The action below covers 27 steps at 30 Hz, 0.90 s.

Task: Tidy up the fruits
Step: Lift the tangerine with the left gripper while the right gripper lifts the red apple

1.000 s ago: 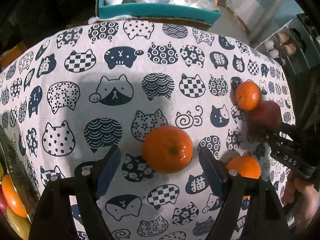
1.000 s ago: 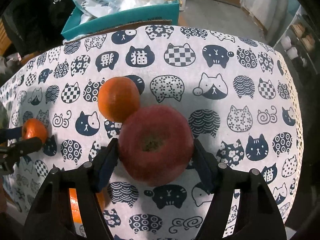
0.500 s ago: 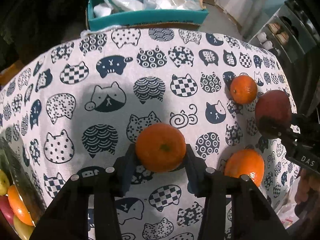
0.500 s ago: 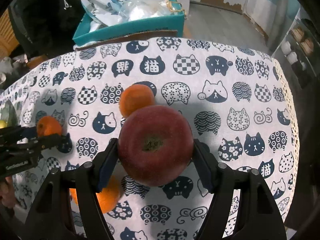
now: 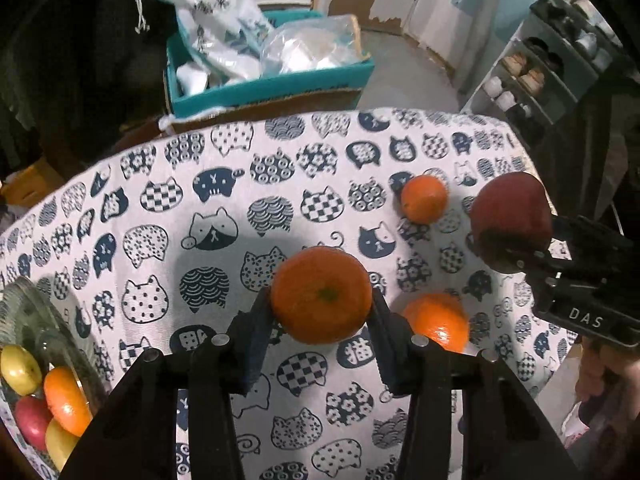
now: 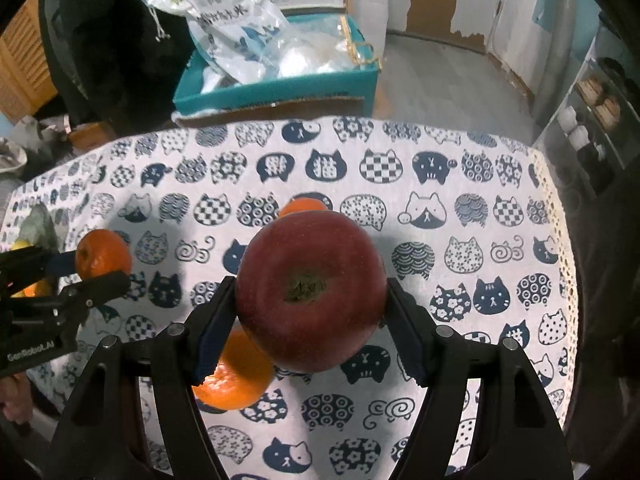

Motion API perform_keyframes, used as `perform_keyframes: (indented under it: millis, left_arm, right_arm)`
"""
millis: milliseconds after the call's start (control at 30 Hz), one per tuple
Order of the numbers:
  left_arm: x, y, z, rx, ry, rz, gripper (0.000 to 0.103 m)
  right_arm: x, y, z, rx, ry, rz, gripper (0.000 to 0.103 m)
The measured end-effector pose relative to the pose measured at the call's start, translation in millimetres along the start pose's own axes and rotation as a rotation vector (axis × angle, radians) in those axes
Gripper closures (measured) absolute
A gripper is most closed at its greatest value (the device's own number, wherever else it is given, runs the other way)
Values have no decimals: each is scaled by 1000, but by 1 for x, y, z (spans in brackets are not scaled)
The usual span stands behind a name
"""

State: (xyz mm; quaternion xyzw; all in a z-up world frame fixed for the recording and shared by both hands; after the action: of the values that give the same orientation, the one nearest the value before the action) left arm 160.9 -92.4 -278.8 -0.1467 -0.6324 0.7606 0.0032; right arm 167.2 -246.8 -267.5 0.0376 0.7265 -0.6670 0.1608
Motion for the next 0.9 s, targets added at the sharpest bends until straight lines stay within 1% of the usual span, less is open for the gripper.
perform_keyframes:
  millis: [333,600,900]
  left_arm:
    - [8,-48,10,10,25,87,56]
    - [14,-85,5,37,3,145,56]
    - [24,-115,-1,31,11,197,56]
  right_arm:
    - [-1,-47,-24,-25,-37,89,31]
    - [-4,-81,-41,-43,-66,154,31]
    - [-7,-108,-66,-68,-107,206,31]
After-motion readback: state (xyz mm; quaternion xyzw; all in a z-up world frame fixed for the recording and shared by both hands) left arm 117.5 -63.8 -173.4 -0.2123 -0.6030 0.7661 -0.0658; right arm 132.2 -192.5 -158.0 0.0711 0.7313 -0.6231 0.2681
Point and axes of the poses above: each gripper's, at about its wrist camera, not at the fingertips, and y roughly the way its jaws point, z to its right, x to its underside, the point moved 5 cm from there along y, roughly the way its jaws point, and after that the axes turned 10 degrees about -z, right-handed, at the moved point
